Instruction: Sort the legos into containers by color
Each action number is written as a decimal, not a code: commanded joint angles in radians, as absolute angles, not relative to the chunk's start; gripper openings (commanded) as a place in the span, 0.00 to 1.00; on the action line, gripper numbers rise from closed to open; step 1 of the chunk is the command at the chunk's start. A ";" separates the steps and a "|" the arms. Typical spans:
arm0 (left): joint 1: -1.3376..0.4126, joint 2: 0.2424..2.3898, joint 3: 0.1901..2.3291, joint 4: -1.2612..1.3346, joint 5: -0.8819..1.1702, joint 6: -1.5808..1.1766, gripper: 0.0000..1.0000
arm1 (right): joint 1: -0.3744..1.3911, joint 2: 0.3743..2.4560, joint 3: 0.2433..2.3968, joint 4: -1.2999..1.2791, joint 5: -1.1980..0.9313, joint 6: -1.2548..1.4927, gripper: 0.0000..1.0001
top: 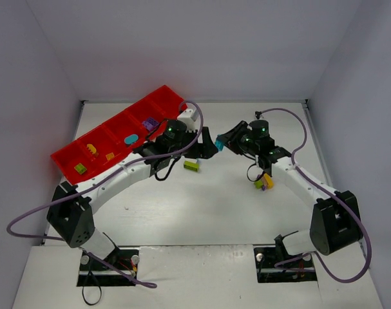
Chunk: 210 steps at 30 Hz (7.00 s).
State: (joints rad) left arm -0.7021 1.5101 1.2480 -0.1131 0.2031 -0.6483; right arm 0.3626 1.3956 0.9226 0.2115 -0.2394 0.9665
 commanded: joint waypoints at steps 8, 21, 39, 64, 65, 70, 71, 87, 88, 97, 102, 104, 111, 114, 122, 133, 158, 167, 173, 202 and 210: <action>-0.750 1.582 1.384 -0.034 0.132 -0.620 0.75 | 0.376 1.338 0.930 0.357 -0.310 1.038 0.00; -0.750 1.657 1.430 0.026 0.092 -0.584 0.69 | 0.376 1.322 0.914 0.387 -0.357 1.034 0.00; -0.746 1.648 1.350 0.058 0.041 -0.597 0.03 | 0.376 1.356 0.905 0.400 -0.410 0.950 0.30; -0.218 1.612 1.379 -0.431 -0.239 -0.460 0.06 | 0.282 1.330 0.969 0.181 -0.281 0.675 0.73; -0.192 1.662 1.432 -0.442 -0.245 -0.454 0.08 | 0.282 1.335 0.969 0.176 -0.281 0.666 0.73; -0.127 1.820 1.577 -0.526 -0.239 -0.448 0.20 | 0.284 1.344 0.969 0.155 -0.282 0.632 0.73; -0.124 1.836 1.603 -0.526 -0.232 -0.442 0.23 | 0.284 1.348 0.969 0.150 -0.282 0.627 0.73; -0.129 1.760 1.617 -0.526 -0.115 -0.449 0.70 | 0.347 1.479 1.029 0.080 -0.238 0.589 0.73; -0.150 1.740 1.602 -0.519 -0.106 -0.446 0.70 | 0.354 1.483 1.035 0.074 -0.218 0.588 0.73; -0.209 1.479 1.386 -0.583 -0.019 -0.442 0.70 | 0.570 1.600 1.152 -0.052 0.049 0.643 0.98; -0.209 1.349 1.293 -0.623 0.037 -0.452 0.70 | 0.693 1.770 1.328 -0.204 0.198 0.739 1.00; -0.209 1.306 1.255 -0.632 0.060 -0.469 0.70 | 0.748 1.851 1.393 -0.256 0.241 0.762 1.00; -0.210 1.201 1.169 -0.626 0.147 -0.518 0.70 | 0.822 2.036 1.560 -0.368 0.313 0.848 0.99; -0.210 1.180 1.151 -0.623 0.158 -0.525 0.70 | 0.824 2.066 1.580 -0.373 0.301 0.853 0.98; -0.210 1.163 1.135 -0.630 0.170 -0.512 0.70 | 0.821 2.108 1.575 -0.385 0.350 0.907 0.97; -0.210 1.164 1.120 -0.629 0.193 -0.508 0.70 | 0.793 2.198 1.629 -0.385 0.353 0.953 0.93; -0.209 1.238 1.131 -0.474 0.440 -0.511 0.70 | 0.788 1.712 1.036 0.253 0.027 0.122 0.00; -0.209 1.305 1.167 -0.342 0.679 -0.528 0.70 | 0.787 1.528 0.988 0.313 -0.270 -0.080 0.00; -0.210 1.356 1.189 -0.285 0.802 -0.546 0.70 | 0.787 1.434 0.994 0.316 -0.371 -0.089 0.00; -0.302 1.471 1.233 -0.291 0.928 -0.580 0.46 | 0.787 1.378 0.983 0.333 -0.364 -0.081 0.00; -0.305 1.486 1.235 -0.291 0.966 -0.571 0.28 | 0.787 1.384 0.982 0.331 -0.353 -0.083 0.00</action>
State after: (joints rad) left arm -0.2985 1.4921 1.1885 -0.3313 0.9264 -0.5854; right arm 0.7822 1.4250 0.9718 0.2401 -0.3656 -0.0807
